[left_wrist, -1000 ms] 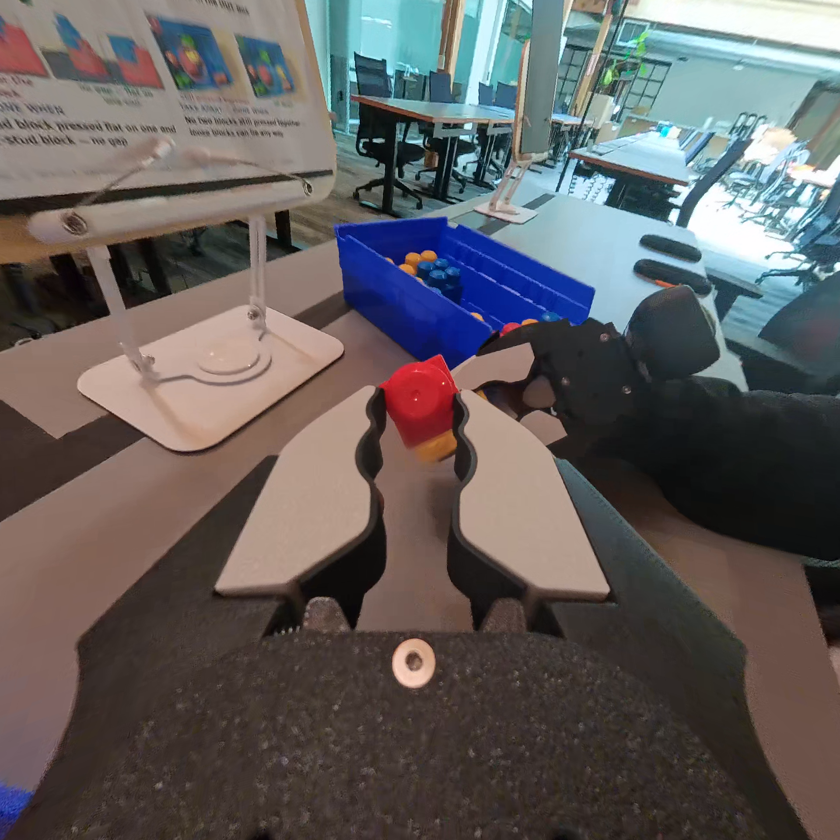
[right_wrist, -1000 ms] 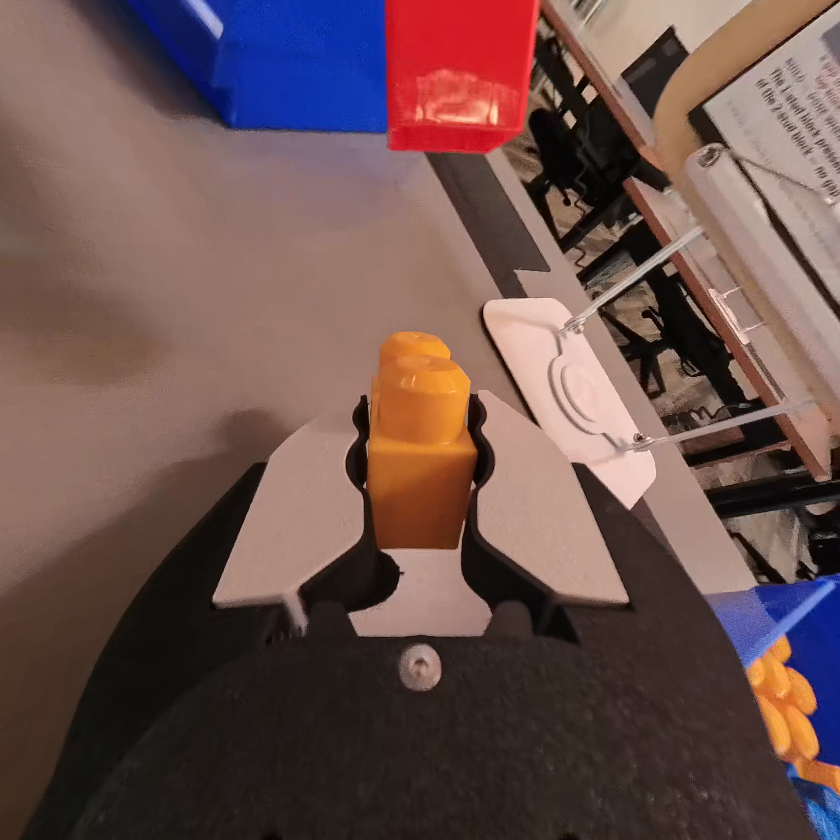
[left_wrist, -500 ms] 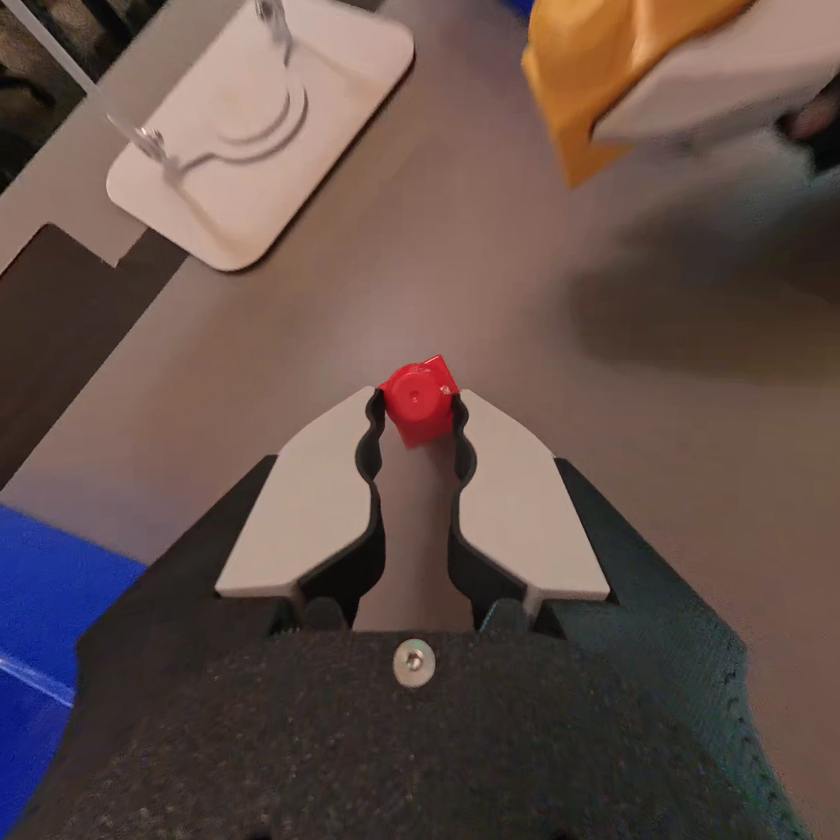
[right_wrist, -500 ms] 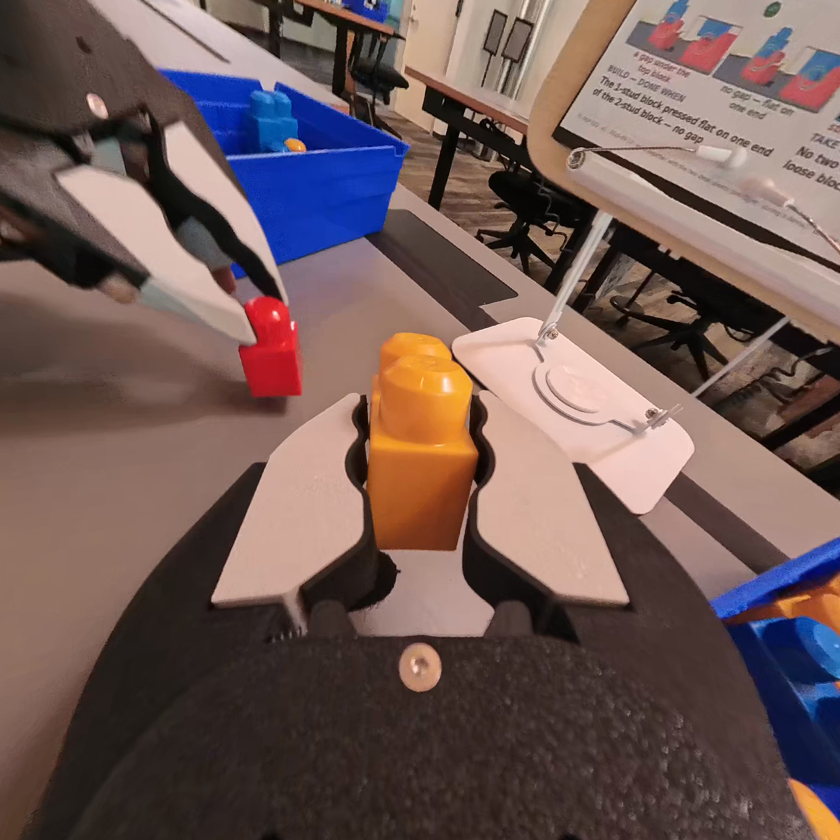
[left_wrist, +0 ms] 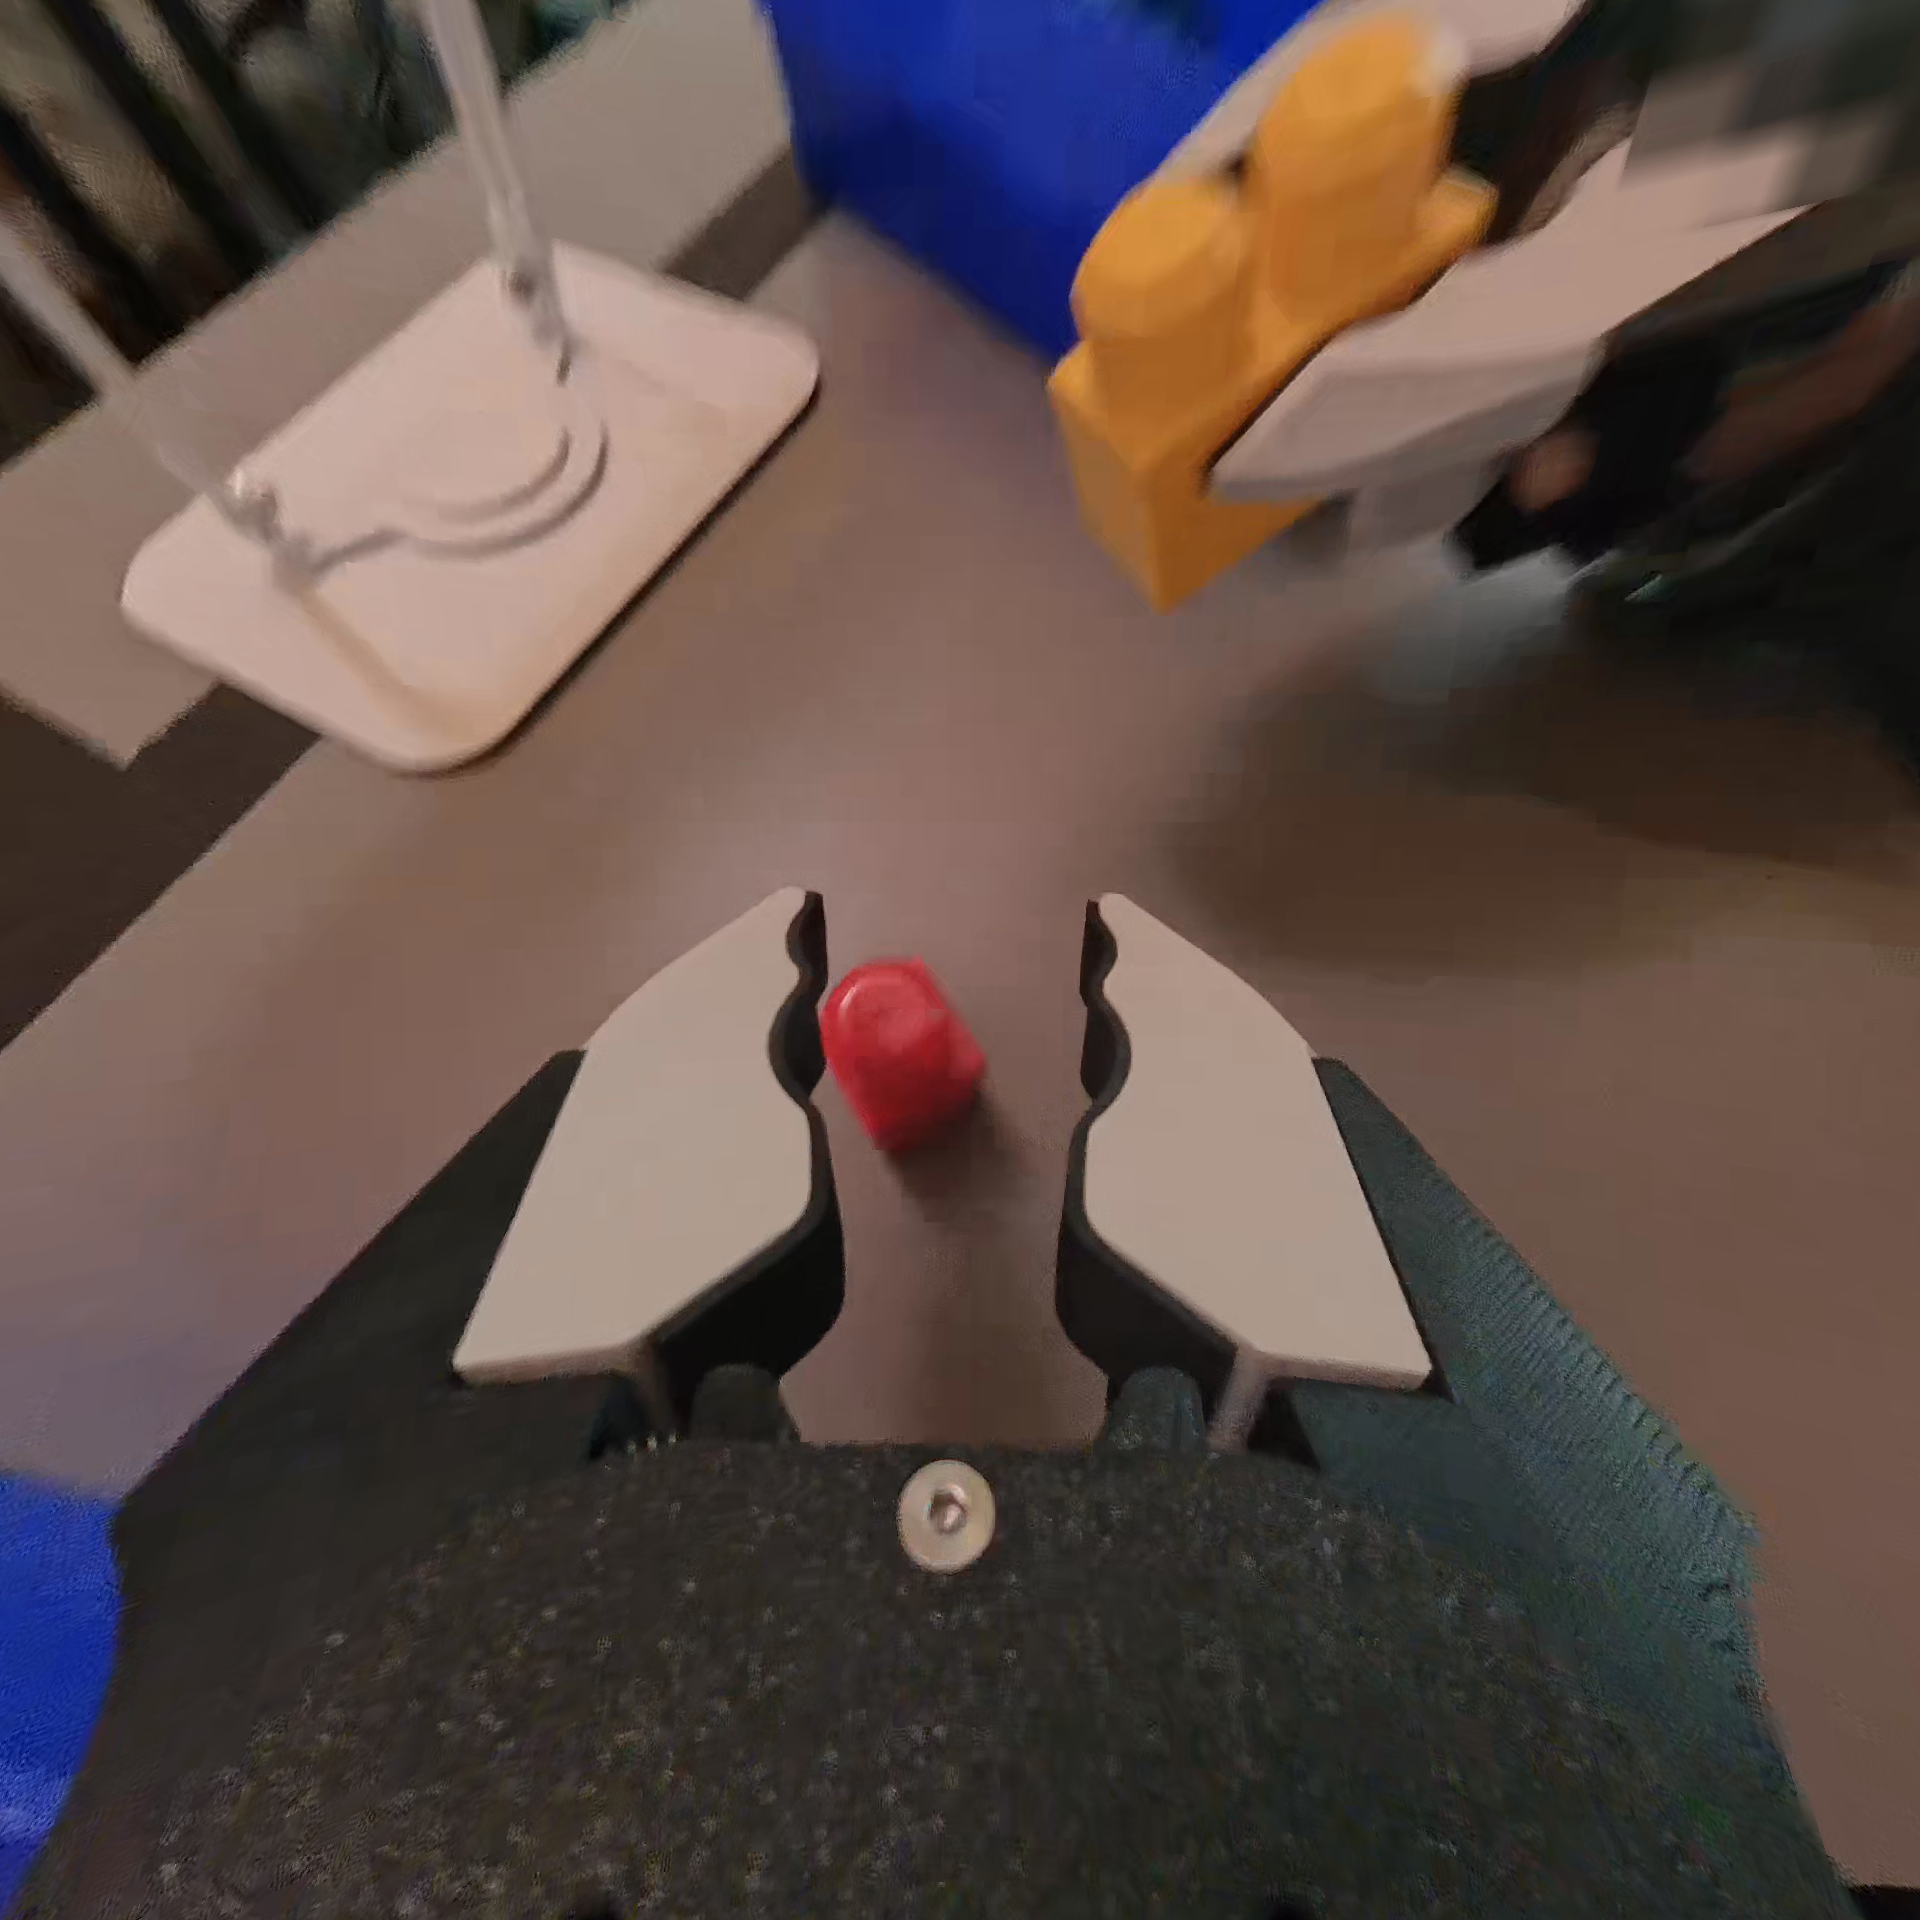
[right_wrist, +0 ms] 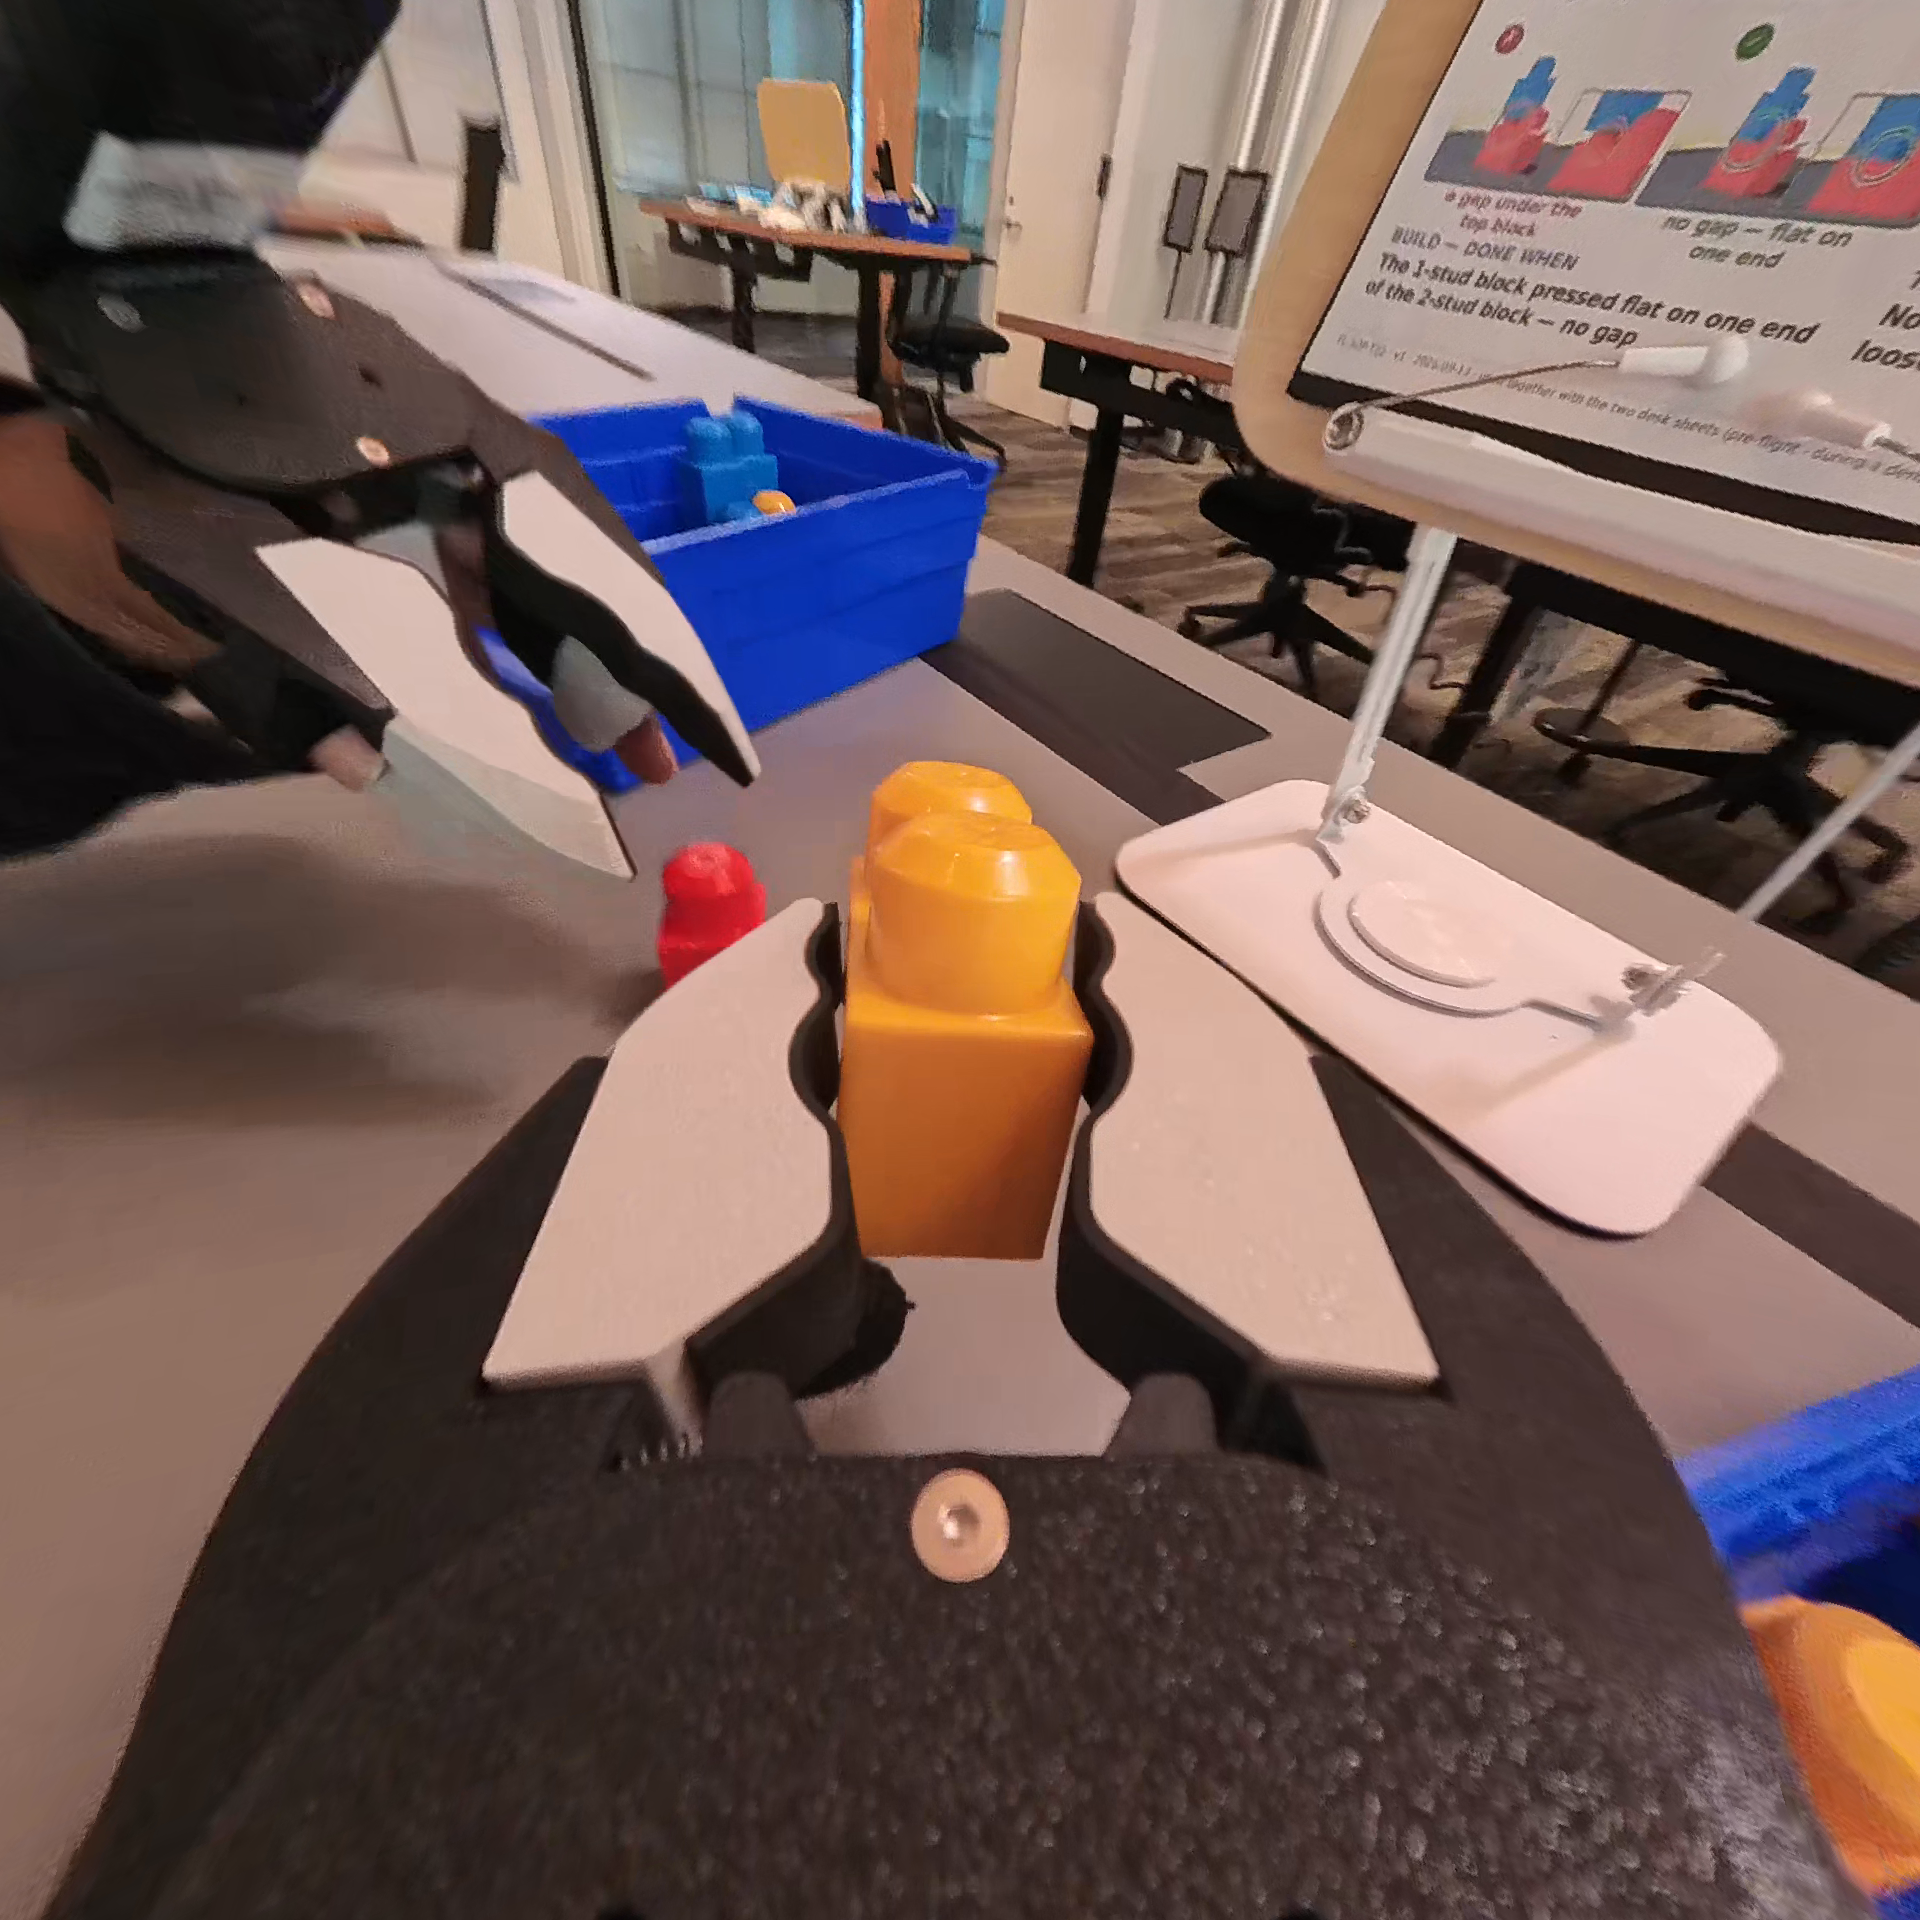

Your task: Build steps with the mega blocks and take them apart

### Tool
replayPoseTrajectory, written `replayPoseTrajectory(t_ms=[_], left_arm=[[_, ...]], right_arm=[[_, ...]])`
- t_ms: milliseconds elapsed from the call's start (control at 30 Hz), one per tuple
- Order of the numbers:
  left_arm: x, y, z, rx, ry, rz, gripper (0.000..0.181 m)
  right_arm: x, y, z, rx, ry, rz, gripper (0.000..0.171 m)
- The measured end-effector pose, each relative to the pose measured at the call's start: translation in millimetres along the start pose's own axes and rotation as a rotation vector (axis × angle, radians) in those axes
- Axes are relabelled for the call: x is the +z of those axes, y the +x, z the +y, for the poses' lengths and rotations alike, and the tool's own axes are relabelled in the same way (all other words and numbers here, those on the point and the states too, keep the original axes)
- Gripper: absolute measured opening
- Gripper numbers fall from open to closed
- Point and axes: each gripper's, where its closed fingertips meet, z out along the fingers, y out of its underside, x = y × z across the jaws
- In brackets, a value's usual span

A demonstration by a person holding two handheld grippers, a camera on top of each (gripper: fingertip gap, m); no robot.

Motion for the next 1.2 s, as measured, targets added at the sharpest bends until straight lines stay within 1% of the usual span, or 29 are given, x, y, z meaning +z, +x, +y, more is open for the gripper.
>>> replayPoseTrajectory(t_ms=[33, 100, 167, 267, 400, 500, 600, 767, 867, 967, 1100, 1200], left_arm=[[-5, 8, -12, -0.007, 0.083, 0.054, 0.045], [-13, 27, -36, -0.052, 0.239, 0.185, 0.042], [-19, 45, -55, -0.113, 0.360, 0.317, 0.041], [-16, 62, -66, -0.164, 0.438, 0.420, 0.042], [-13, 81, -75, -0.186, 0.490, 0.514, 0.044], [-14, 90, -78, -0.176, 0.499, 0.555, 0.043], [-12, 91, -76, -0.166, 0.486, 0.543, 0.037], [-11, 93, -75, -0.171, 0.477, 0.557, 0.037], [-8, 92, -70, -0.147, 0.442, 0.544, 0.037], [-7, 91, -64, -0.078, 0.398, 0.509, 0.037], [-10, 87, -52, -0.006, 0.329, 0.486, 0.037], [-7, 79, -36, 0.067, 0.235, 0.431, 0.037]], right_arm=[[-1, -4, -6, 0.055, 0.040, -0.044, 0.043], [-7, -15, -23, 0.188, 0.154, -0.160, 0.043], [-15, -25, -42, 0.302, 0.271, -0.272, 0.043], [-23, -37, -58, 0.385, 0.371, -0.379, 0.043], [-25, -52, -65, 0.395, 0.400, -0.461, 0.043], [-24, -59, -62, 0.360, 0.379, -0.481, 0.043], [-22, -63, -59, 0.354, 0.369, -0.495, 0.043], [-22, -65, -56, 0.320, 0.343, -0.504, 0.043], [-21, -67, -50, 0.297, 0.304, -0.513, 0.043], [-19, -71, -43, 0.275, 0.234, -0.536, 0.043], [-19, -73, -31, 0.184, 0.122, -0.533, 0.044], [-25, -68, -23, 0.116, 0.037, -0.522, 0.043]])
